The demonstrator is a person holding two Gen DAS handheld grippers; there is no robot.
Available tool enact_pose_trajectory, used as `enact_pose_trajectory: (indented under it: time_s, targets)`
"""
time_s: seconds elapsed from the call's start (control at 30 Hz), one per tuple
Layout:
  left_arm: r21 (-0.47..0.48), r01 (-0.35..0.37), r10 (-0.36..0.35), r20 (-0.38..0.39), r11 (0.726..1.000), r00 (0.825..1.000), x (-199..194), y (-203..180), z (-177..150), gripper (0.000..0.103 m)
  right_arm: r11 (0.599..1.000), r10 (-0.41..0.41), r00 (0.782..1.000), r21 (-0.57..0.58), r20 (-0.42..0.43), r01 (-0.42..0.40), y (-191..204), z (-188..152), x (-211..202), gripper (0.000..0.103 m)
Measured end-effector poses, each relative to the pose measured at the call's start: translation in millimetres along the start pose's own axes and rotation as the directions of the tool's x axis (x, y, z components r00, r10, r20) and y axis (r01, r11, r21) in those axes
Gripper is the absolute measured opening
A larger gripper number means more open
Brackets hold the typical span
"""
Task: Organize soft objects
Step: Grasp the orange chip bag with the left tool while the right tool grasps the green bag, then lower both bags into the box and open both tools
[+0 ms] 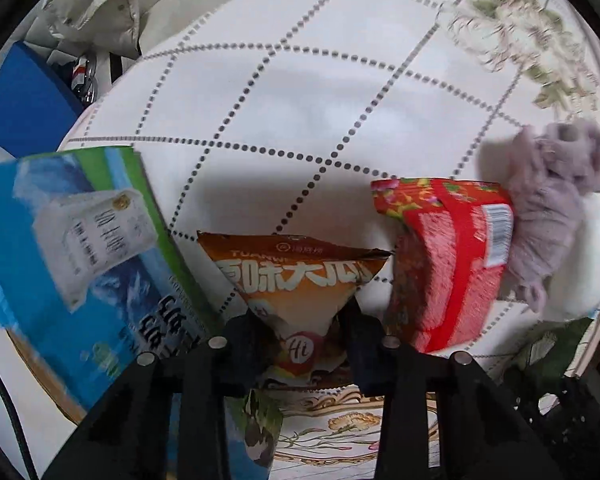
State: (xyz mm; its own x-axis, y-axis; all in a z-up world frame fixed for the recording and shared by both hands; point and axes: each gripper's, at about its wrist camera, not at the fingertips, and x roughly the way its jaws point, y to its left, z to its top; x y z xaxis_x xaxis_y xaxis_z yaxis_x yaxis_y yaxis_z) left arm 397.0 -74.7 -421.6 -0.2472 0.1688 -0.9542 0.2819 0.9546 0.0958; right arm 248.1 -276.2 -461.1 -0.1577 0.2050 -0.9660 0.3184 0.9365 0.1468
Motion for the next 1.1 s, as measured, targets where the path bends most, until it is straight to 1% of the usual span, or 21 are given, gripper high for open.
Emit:
enact_pose_trajectory:
  time_s: [0.07, 0.17, 0.23, 0.3, 0.33, 0.37, 0.43, 0.47, 0.53, 0.57, 0.63, 0.67, 0.7, 0.73, 0.8, 0.87, 0.93, 1.0, 1.1]
  targets:
    - [-0.015, 0.03, -0.029, 0.038, 0.999, 0.999, -13.0, 4.7, -9.8, 0.033, 1.0, 0.01, 1.0, 0.008, 0.014, -0.01, 0.1, -2.7, -5.9, 0.038]
    - [-0.037, 0.093, -0.089, 0.103, 0.995, 0.991, -41.8, 17.5, -29.2, 0.033, 0.999, 0.042, 0.999, 0.008, 0.021, -0.042, 4.6, -11.5, -16.4, 0.037]
    - [-0.046, 0.134, -0.125, 0.156, 0.99, 0.98, -66.1, 29.7, -43.1, 0.033, 0.998, 0.065, 0.997, -0.013, 0.039, -0.065, 13.9, -20.3, -31.1, 0.037]
    - [-0.059, 0.17, -0.153, 0.219, 0.984, 0.964, -91.5, 45.4, -65.6, 0.033, 0.994, 0.1, 0.993, -0.048, 0.057, -0.098, 27.7, -29.7, -52.3, 0.037]
    - [-0.063, 0.182, -0.162, 0.238, 0.981, 0.958, -99.4, 50.3, -74.0, 0.033, 0.991, 0.118, 0.991, -0.075, 0.068, -0.113, 36.6, -34.1, -64.6, 0.037]
    - [-0.071, 0.197, -0.172, 0.267, 0.978, 0.948, -110.9, 62.8, -89.1, 0.033, 0.987, 0.132, 0.988, -0.103, 0.081, -0.124, 46.7, -38.5, -76.3, 0.037]
    - [-0.093, 0.211, -0.174, 0.305, 0.973, 0.936, -125.8, 81.9, -113.6, 0.033, 0.974, 0.166, 0.98, -0.171, 0.106, -0.146, 75.6, -47.4, -102.3, 0.037]
    - [-0.106, 0.214, -0.17, 0.32, 0.971, 0.932, -131.8, 98.9, -127.5, 0.033, 0.966, 0.183, 0.977, -0.205, 0.113, -0.158, 90.4, -51.7, -113.6, 0.037]
    - [-0.135, 0.212, -0.157, 0.333, 0.968, 0.93, -138.5, 129.0, -149.8, 0.033, 0.939, 0.231, 0.966, -0.287, 0.116, -0.19, 130.1, -60.6, -137.2, 0.037]
    - [-0.152, 0.204, -0.145, 0.334, 0.967, 0.931, -138.0, 145.2, -158.3, 0.033, 0.926, 0.245, 0.963, -0.32, 0.11, -0.199, 148.6, -64.3, -145.0, 0.037]
    - [-0.193, 0.185, -0.114, 0.329, 0.964, 0.937, -135.0, 172.0, -175.0, 0.033, 0.893, 0.276, 0.957, -0.393, 0.089, -0.221, 198.8, -75.9, -153.2, 0.037]
    - [-0.223, 0.174, -0.097, 0.318, 0.959, 0.943, -128.3, 193.3, -181.2, 0.033, 0.875, 0.282, 0.957, -0.428, 0.07, -0.227, 227.9, -79.4, -153.1, 0.037]
    - [-0.247, 0.169, -0.089, 0.306, 0.954, 0.948, -120.8, 208.7, -187.1, 0.033, 0.865, 0.285, 0.957, -0.446, 0.056, -0.231, 243.9, -81.3, -151.8, 0.037]
    - [-0.274, 0.174, -0.09, 0.293, 0.946, 0.952, -112.1, 222.9, -190.1, 0.033, 0.855, 0.283, 0.958, -0.464, 0.041, -0.232, 271.0, -83.8, -144.1, 0.037]
    - [-0.323, 0.202, -0.122, 0.251, 0.925, 0.96, -88.9, 254.2, -193.6, 0.033, 0.84, 0.266, 0.964, -0.487, -0.01, -0.237, 318.8, -85.6, -124.1, 0.037]
    - [-0.356, 0.213, -0.147, 0.204, 0.91, 0.968, -61.6, 278.0, -192.2, 0.033, 0.836, 0.255, 0.965, -0.489, -0.057, -0.25, 346.8, -82.8, -102.7, 0.037]
    - [-0.378, 0.215, -0.166, 0.158, 0.901, 0.973, -37.9, 295.2, -190.8, 0.033, 0.838, 0.213, 0.974, -0.498, -0.076, -0.222, 381.7, -80.9, -73.8, 0.037]
    - [-0.382, 0.203, -0.172, 0.113, 0.902, 0.979, -15.6, 306.7, -186.8, 0.033, 0.846, 0.177, 0.98, -0.495, -0.095, -0.201, 404.3, -79.4, -49.1, 0.037]
    - [-0.389, 0.206, -0.199, 0.057, 0.898, 0.978, 11.6, 319.6, -183.9, 0.033, 0.856, 0.135, 0.984, -0.487, -0.121, -0.177, 429.2, -77.7, -15.5, 0.037]
